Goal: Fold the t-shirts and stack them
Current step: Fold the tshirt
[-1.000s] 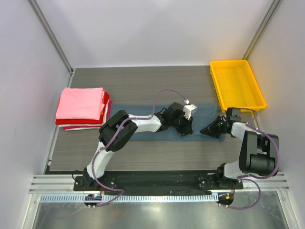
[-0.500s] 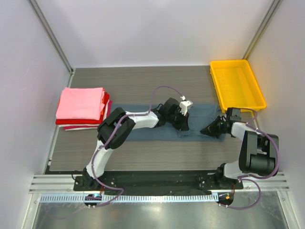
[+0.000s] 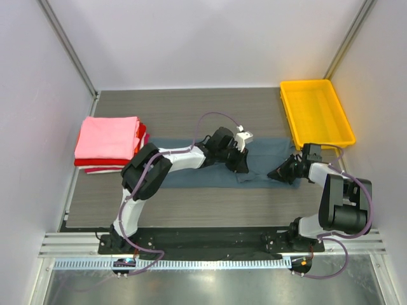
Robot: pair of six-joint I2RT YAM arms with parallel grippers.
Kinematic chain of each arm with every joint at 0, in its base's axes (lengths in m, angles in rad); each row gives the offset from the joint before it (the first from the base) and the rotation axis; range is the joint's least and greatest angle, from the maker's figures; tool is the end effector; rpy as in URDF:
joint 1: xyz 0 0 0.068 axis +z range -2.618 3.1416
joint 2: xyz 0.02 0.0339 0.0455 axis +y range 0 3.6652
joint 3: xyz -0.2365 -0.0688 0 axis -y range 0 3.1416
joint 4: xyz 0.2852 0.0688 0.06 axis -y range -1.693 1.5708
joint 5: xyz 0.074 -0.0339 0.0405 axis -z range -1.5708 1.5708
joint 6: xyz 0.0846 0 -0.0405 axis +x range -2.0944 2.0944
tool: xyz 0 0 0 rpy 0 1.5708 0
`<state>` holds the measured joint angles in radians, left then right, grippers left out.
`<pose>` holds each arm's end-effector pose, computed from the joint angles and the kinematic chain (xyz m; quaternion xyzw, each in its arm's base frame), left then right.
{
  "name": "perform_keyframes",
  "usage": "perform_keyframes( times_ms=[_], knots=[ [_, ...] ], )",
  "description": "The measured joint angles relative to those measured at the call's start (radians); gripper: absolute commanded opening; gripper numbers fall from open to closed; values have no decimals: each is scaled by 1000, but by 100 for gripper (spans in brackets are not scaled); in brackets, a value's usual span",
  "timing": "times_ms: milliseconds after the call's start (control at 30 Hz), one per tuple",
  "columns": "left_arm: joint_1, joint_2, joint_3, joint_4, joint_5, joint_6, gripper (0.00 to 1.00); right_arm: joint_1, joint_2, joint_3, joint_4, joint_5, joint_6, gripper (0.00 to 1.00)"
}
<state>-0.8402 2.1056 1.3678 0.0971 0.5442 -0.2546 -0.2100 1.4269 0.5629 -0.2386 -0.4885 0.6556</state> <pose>0.3072 -0.4085 0.0820 0.3639 0.7895 -0.4299 0.2438 0.2861 -0.0204 0.0369 0.3449 0.8804 0.2792 0.1675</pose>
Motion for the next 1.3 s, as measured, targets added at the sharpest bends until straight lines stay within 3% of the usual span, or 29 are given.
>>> perform_keyframes(
  times_ms=[500, 900, 1300],
  knots=[
    [-3, -29, -75, 2, 2, -34, 25, -4, -64, -2, -22, 3, 0, 10],
    [-98, -21, 118, -9, 2, -84, 28, -22, -78, 2, -67, 19, -15, 10],
    [-159, 173, 216, -8, 8, -136, 23, -55, -35, 3, -69, 22, -30, 7]
  ],
)
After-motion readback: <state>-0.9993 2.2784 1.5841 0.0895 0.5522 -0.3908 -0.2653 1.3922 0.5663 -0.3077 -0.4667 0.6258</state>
